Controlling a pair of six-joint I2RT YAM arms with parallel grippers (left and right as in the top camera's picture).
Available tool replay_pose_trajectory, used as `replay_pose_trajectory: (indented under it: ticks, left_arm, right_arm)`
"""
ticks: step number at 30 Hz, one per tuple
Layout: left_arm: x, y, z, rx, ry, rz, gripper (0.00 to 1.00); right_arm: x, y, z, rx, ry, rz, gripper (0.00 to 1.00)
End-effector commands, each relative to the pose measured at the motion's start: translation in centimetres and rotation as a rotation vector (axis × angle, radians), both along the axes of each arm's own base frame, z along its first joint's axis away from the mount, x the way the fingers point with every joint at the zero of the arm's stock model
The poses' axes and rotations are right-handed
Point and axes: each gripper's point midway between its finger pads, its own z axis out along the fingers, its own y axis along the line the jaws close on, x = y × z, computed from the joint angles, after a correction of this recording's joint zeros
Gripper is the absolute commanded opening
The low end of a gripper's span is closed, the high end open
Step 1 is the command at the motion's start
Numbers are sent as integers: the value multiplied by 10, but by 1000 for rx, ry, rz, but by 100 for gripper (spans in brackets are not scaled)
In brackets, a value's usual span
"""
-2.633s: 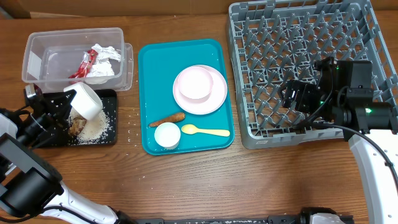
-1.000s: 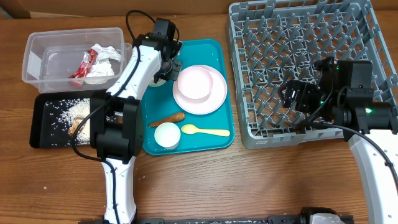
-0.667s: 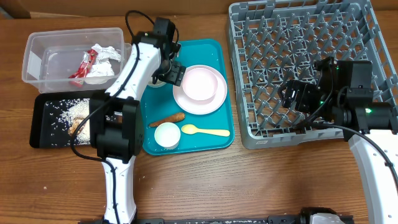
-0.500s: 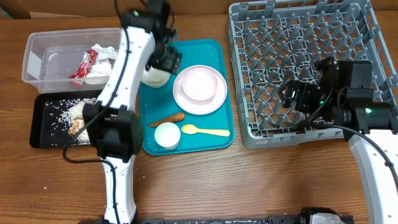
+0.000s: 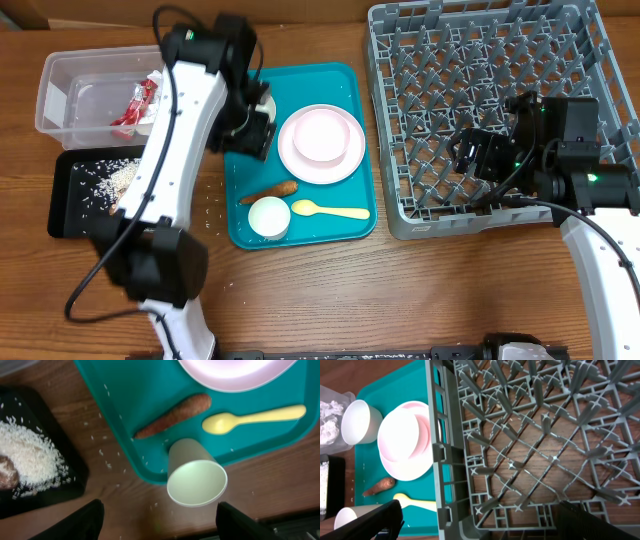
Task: Sort waste into correct bins and load items into the dishwasher
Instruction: 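Grasp the carrot-shaped food on the teal tray with the left gripper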
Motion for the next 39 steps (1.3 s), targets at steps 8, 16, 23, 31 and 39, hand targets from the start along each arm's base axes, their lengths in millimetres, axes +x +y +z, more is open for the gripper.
replay_pose_trajectory:
  ticks: [8,16,23,31,39]
  left_arm:
    - [22,-8,-107,-83,-236,-347,75]
    - [9,-35,-138,-224,-200,-578,66]
    - [-2,-34,-171,-229,-98,-586,62]
    - [-1,-28,-185,-194,-66,-550,15]
    - [28,-24,-139,-135,-90,-420,4]
  right_arm:
    - [6,-1,12,5,-41,-1,100]
    - [4,-1,10,6,-30,-1,100]
    - [3,-1,10,6,-27,-1,100]
    - [3,-1,10,6,-27,-1,100]
    - [3,-1,10,6,-27,-1,100]
